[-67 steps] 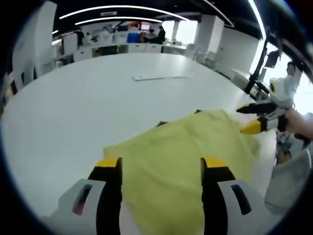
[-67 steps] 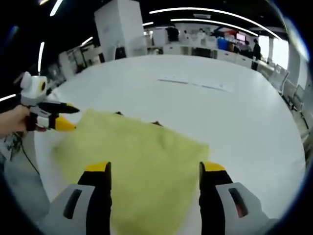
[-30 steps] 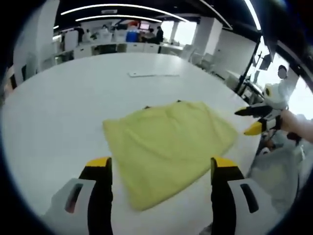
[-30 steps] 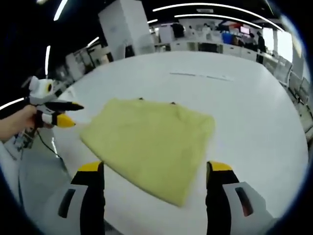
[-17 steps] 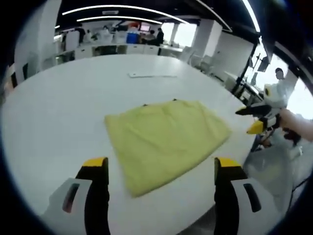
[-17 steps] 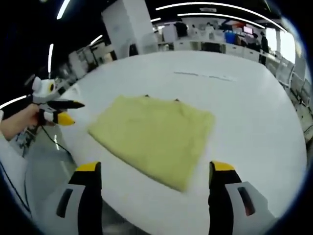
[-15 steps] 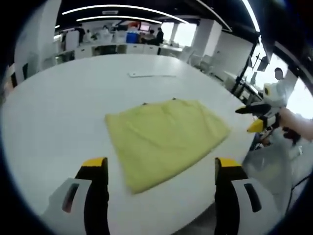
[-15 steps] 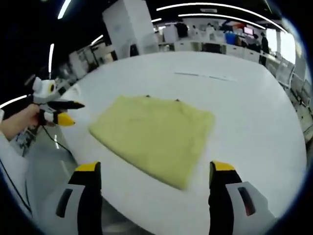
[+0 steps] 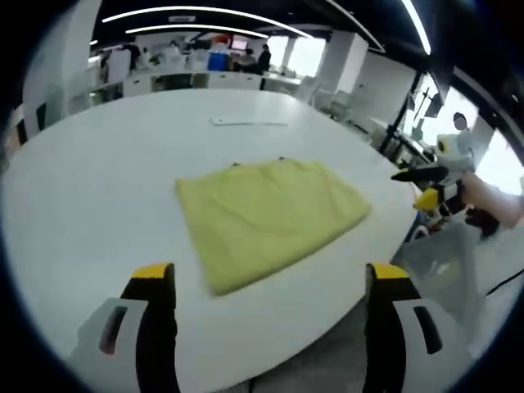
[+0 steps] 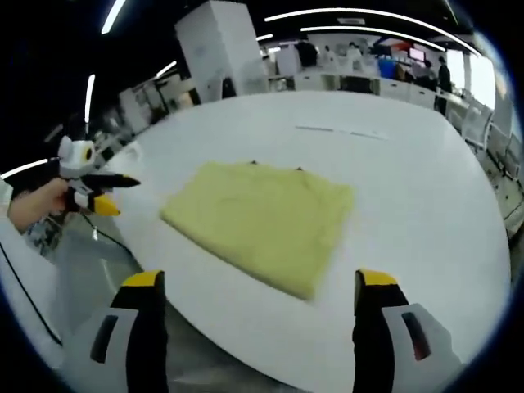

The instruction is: Fold the garment on the visible template until the final outline fits inside the template.

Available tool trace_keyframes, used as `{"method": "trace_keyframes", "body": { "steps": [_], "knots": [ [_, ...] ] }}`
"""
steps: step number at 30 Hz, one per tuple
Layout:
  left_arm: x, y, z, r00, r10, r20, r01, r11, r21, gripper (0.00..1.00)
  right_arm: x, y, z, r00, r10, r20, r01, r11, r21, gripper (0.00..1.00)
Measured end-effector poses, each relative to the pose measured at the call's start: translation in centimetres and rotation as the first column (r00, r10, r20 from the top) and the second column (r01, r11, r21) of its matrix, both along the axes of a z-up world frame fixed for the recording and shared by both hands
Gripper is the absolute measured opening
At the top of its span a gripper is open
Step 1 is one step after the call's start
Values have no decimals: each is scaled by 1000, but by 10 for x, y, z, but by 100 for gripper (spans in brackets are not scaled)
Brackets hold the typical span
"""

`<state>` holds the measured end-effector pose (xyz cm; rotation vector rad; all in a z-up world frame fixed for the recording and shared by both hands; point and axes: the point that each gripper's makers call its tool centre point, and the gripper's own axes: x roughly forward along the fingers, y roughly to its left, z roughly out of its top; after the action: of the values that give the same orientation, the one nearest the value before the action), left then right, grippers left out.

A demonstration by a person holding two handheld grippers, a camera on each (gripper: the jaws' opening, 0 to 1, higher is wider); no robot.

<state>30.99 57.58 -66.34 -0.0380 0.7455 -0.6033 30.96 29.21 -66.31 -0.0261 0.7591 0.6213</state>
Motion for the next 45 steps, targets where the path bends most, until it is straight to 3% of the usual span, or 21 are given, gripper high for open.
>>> {"method": "trace_keyframes", "body": {
  "steps": [11, 23, 45],
  "knots": [
    [-22, 1, 13, 1000, -15, 9, 15, 1000, -2, 99, -24, -7, 8, 1000, 12, -4, -12, 1000, 15, 99],
    [-42, 11, 14, 1000, 2, 7, -2, 1000, 4, 99, -43, -20, 15, 1000, -5, -3, 5, 1000, 16, 99],
    [-45, 10, 16, 1000, -3, 11, 3, 1000, 8, 99, -49, -22, 17, 1000, 3, -2, -3, 1000, 15, 99]
  ]
}}
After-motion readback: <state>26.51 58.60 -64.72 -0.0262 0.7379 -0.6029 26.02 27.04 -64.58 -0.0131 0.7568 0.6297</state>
